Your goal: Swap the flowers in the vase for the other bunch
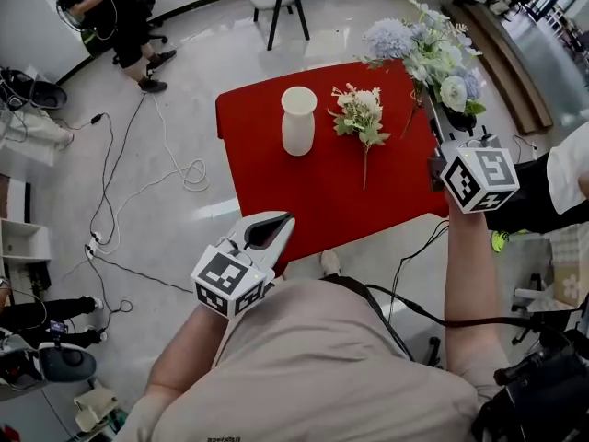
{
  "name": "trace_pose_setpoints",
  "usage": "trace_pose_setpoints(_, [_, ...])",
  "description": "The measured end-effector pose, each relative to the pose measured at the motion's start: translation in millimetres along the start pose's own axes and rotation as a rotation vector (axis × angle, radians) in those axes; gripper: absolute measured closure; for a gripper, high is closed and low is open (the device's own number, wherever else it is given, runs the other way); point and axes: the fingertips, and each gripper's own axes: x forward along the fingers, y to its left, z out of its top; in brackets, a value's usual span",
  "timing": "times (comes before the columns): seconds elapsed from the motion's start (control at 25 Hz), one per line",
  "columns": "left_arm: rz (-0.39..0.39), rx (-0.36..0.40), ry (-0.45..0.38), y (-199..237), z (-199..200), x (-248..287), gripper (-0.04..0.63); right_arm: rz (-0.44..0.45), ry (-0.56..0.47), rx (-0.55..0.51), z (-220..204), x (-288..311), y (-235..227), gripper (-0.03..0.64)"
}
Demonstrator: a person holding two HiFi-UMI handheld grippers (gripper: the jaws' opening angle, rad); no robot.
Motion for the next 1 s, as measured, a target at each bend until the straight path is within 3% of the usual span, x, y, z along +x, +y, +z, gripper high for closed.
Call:
trace_pose_setpoints(0.36, [-0.076,0.032,0.026,-24,9,48,0.588,-0.150,0.140,0.059,-74,-38,-89,0.523])
trace_pose_setpoints(1.0, [-0.014,0.011,0.059,-27,17,103,0.588,-0.172,0.442,0.185,-246,-20,-169,0.523])
